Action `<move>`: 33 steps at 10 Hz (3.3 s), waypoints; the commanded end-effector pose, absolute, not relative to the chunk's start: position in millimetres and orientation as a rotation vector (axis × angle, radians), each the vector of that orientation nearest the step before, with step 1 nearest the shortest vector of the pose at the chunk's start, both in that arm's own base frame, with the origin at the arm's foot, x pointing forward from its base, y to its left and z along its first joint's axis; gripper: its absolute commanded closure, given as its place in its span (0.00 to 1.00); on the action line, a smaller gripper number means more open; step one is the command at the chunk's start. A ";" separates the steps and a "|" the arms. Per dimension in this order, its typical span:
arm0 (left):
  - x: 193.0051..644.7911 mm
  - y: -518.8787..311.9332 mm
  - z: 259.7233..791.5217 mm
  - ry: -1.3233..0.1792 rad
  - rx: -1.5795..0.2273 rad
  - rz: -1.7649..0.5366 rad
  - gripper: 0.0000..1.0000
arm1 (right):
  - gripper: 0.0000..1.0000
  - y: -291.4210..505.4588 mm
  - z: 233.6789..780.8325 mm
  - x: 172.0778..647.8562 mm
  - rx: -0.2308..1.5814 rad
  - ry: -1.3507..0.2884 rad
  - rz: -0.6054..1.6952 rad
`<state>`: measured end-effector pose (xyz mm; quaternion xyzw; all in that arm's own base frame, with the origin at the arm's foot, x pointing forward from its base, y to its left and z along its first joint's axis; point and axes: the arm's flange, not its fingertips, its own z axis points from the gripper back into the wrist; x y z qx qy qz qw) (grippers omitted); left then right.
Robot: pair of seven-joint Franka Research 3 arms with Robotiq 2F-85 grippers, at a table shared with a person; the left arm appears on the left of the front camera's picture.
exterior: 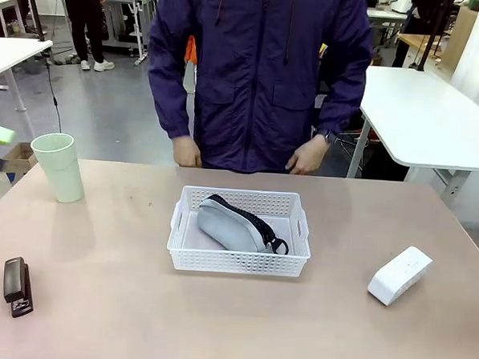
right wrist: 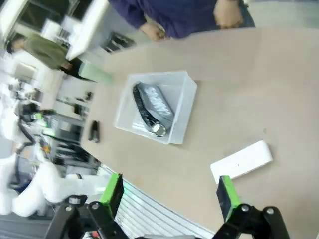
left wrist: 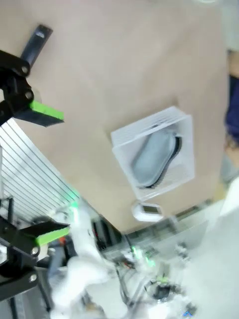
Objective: Efficiently arrange items inside the basket to fit them all.
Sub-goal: Pick up the Digital clock and place it inside the Organizing basket.
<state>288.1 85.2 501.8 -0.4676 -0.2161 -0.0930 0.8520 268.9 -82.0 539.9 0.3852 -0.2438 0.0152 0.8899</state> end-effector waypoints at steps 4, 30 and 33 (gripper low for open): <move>266.1 193.9 437.8 -0.631 -1.344 0.190 0.00 | 0.00 -229.4 458.8 227.9 1.216 -0.558 -0.219; 277.2 188.6 432.7 -0.645 -1.363 0.198 0.00 | 0.00 61.2 429.1 313.4 -0.020 0.001 -0.129; 277.2 188.6 432.7 -0.645 -1.363 0.198 0.00 | 0.00 57.7 426.7 320.0 0.005 -0.048 -0.195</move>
